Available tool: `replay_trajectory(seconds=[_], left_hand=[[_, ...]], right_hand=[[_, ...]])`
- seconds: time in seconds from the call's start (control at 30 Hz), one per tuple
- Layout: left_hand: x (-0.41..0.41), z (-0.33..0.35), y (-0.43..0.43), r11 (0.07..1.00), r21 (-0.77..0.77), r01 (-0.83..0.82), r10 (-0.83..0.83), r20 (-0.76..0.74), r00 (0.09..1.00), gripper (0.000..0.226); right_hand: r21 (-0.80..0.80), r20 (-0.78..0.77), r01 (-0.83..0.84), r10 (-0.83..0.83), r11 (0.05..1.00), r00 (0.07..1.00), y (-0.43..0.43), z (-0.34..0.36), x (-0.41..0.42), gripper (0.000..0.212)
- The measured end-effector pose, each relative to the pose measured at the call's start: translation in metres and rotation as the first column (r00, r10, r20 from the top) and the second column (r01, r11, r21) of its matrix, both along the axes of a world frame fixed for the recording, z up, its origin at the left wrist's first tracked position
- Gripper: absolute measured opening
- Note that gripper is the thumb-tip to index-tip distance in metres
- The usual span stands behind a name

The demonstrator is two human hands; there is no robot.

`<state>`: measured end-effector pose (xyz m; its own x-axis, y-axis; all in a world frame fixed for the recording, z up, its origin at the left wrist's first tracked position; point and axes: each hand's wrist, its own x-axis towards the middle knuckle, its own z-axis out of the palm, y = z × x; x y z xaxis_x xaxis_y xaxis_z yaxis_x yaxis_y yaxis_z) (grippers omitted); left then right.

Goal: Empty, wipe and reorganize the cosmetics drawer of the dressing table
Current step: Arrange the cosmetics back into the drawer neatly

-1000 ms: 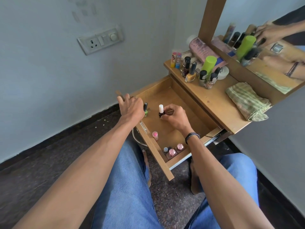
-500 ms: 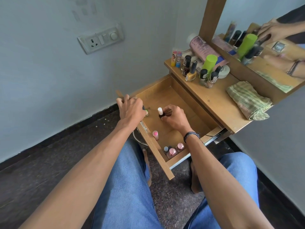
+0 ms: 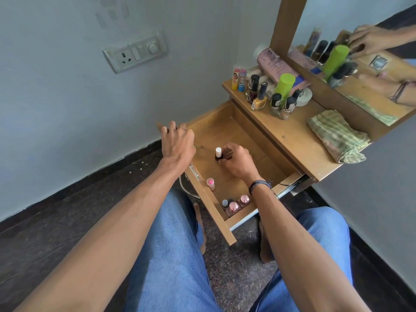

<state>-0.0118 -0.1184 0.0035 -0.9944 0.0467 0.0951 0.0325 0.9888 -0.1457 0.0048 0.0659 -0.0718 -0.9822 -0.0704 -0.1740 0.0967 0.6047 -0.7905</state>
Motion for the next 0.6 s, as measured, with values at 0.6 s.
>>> replay_trajectory(seconds=[0.6], left_hand=[[-0.005,-0.012,-0.010,0.986,0.161,-0.035,0.044,-0.053,0.998,0.022]], right_hand=[[-0.060,-0.029,-0.002,0.001,0.998,1.000,-0.023,-0.004,-0.023,0.025]])
